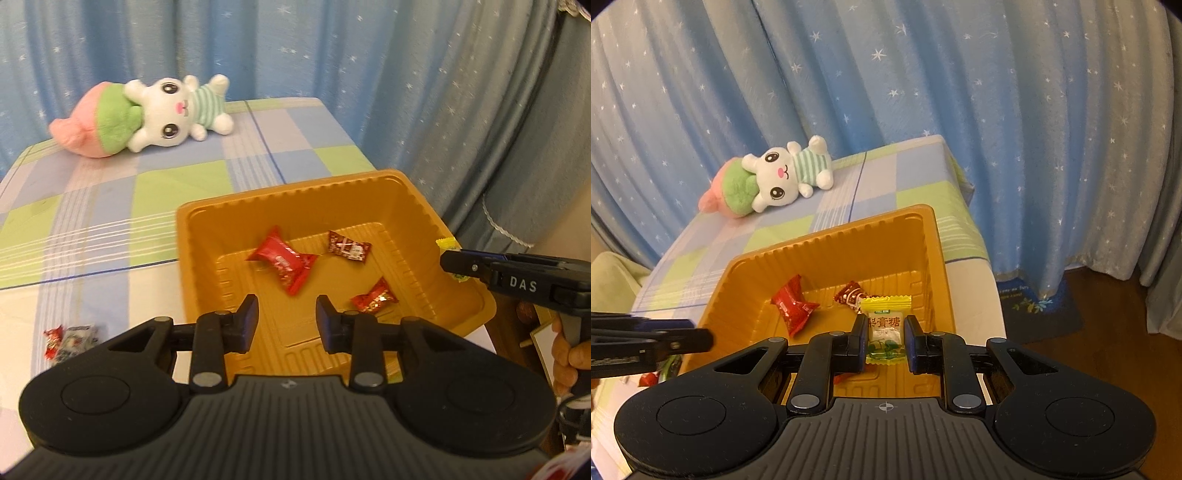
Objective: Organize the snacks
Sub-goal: 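Open both tools to release the candies into the orange tray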
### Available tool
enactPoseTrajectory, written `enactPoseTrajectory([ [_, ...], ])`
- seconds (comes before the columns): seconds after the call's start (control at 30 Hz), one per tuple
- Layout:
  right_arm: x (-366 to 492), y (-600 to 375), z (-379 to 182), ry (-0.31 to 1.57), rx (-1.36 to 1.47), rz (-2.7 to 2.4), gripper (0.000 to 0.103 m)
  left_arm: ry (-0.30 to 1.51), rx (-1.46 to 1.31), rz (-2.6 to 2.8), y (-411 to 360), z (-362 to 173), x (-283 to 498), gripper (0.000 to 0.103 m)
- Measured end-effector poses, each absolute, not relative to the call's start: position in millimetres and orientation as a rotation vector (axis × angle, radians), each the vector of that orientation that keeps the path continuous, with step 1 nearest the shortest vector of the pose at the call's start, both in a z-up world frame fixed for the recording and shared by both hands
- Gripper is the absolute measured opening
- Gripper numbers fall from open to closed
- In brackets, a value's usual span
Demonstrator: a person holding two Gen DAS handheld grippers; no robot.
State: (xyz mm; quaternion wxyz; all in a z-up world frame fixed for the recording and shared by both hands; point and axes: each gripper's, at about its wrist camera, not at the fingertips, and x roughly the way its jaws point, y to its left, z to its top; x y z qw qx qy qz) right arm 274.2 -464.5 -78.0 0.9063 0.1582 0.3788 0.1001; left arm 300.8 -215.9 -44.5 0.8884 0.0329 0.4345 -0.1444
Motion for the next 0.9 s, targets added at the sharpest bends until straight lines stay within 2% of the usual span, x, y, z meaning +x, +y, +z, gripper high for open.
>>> enactPoseTrajectory([
  [0.23, 284, -460, -77, 0.759, 0.311, 0.201, 0.022, 0.895, 0.037, -0.260, -195, -39, 291, 0.033],
  [0.27, 285, -460, -77, 0.760, 0.317, 0.201, 0.026, 0.895, 0.033, -0.255, -192, -39, 290, 0.035],
  [0.3, 284, -460, -77, 0.759, 0.322, 0.201, 0.038, 0.895, 0.030, -0.250, -190, -38, 289, 0.036],
  [0.37, 279, -460, -74, 0.732, 0.329, 0.195, 0.051, 0.893, 0.023, -0.242, -186, -37, 285, 0.037],
  [0.47, 271, -459, -70, 0.716, 0.322, 0.189, 0.054, 0.891, 0.017, -0.232, -182, -35, 279, 0.044],
  [0.9, 214, -452, -59, 0.743, 0.371, 0.209, 0.071, 0.868, 0.011, -0.209, -159, -25, 238, 0.056],
])
